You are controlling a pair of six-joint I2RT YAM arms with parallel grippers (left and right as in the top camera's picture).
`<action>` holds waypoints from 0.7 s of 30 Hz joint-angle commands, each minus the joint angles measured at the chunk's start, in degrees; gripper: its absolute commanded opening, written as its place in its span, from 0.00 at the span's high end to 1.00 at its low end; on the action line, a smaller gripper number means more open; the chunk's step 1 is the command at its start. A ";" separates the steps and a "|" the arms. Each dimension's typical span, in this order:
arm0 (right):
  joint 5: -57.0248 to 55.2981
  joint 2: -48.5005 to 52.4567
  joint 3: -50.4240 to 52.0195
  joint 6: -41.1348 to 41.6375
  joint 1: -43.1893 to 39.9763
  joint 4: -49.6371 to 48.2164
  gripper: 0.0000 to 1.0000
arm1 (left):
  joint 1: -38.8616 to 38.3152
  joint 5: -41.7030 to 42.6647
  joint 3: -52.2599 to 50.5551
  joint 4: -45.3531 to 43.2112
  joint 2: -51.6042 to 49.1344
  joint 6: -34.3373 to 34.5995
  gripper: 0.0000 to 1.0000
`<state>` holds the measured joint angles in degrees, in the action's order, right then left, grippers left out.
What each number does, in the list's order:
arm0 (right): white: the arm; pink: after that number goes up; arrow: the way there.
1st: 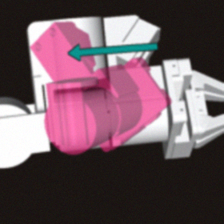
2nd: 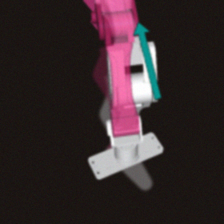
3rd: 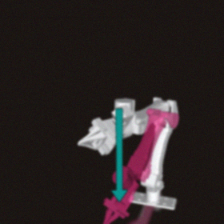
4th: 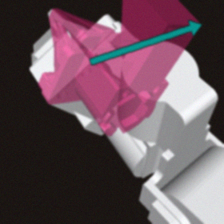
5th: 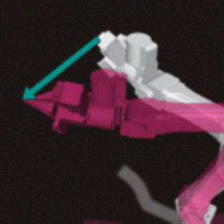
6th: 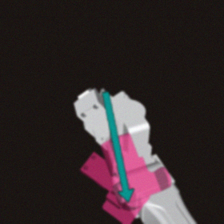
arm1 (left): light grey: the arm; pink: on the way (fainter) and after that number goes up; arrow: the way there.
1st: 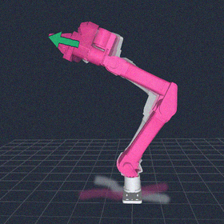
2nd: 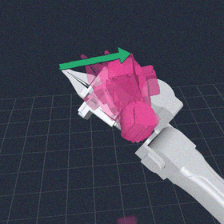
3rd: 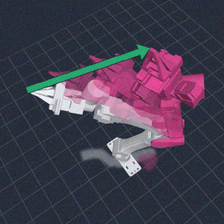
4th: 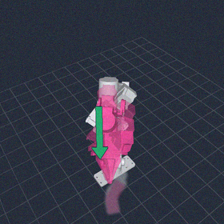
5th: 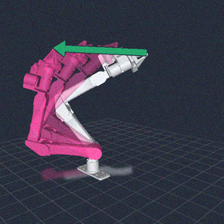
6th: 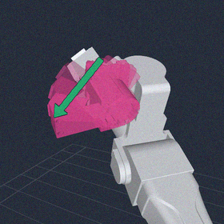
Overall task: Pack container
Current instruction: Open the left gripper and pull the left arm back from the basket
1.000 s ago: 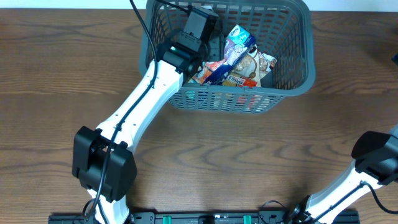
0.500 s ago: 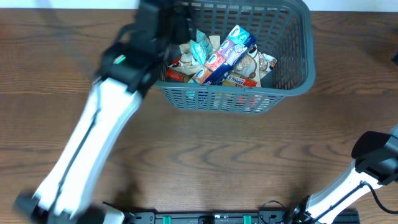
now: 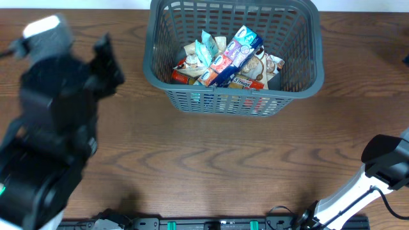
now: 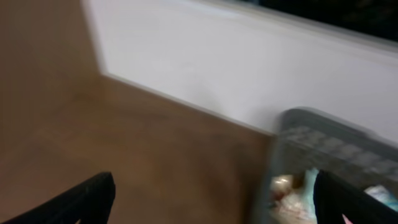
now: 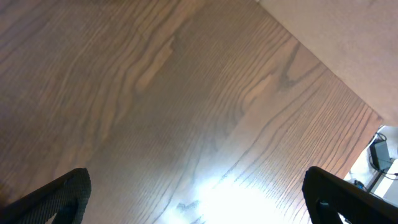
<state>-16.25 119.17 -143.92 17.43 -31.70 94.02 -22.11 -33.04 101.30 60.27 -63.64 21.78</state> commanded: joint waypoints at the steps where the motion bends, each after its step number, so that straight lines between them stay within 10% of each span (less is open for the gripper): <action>1: -0.22 -0.76 0.15 0.76 -0.37 0.04 0.01 | 1.18 -6.43 0.00 6.86 4.11 7.06 0.10; 6: -0.20 -0.76 0.15 0.76 -0.35 0.04 0.01 | 1.20 -4.87 0.02 22.23 11.93 17.55 0.10; 21: -0.20 -0.76 0.15 0.79 -0.35 0.04 0.01 | 1.20 -0.63 0.00 35.50 35.47 21.44 0.09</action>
<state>-16.25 119.17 -143.92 17.43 -31.70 94.02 -21.15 -33.69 101.23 92.23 -30.28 41.43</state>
